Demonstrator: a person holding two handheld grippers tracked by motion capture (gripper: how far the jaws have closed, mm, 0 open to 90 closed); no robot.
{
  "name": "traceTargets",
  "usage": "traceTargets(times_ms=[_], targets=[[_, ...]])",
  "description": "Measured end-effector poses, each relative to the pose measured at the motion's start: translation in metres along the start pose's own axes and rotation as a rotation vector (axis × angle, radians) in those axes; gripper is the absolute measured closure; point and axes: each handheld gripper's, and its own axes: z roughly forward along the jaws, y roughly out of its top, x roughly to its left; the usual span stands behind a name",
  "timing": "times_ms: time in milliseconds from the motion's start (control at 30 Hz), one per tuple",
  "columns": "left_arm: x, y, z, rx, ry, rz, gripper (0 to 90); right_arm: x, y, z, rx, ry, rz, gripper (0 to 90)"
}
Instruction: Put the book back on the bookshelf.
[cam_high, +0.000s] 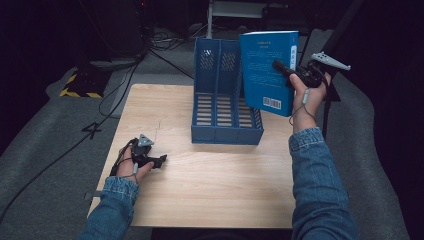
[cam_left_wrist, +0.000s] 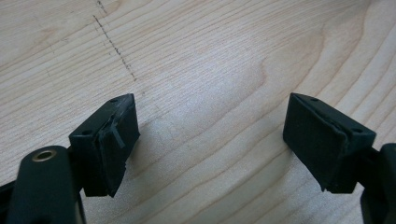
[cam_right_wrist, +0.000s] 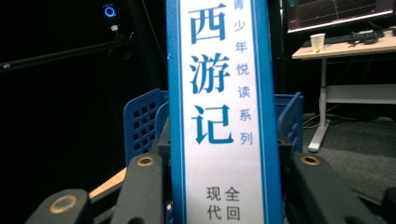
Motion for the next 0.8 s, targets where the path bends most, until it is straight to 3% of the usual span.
traceTargets(times_ms=[200, 400, 600, 800], targets=[[0.0, 0.0, 0.0, 0.001, 0.0, -0.003, 18.9, -0.015, -0.002, 0.0, -0.003, -0.045, 0.049, 61.9], [0.0, 0.001, 0.001, -0.004, 0.002, -0.004, 18.8, -0.018, -0.005, 0.019, -0.01, -0.086, 0.118, 61.8], [0.0, 0.001, 0.001, -0.003, 0.002, -0.003, 18.8, -0.007, -0.009, 0.04, 0.0, -0.121, 0.088, 61.7], [-0.001, 0.0, 0.0, -0.001, 0.006, -0.006, 19.0, 0.002, -0.015, 0.051, -0.007, -0.134, 0.079, 61.5]])
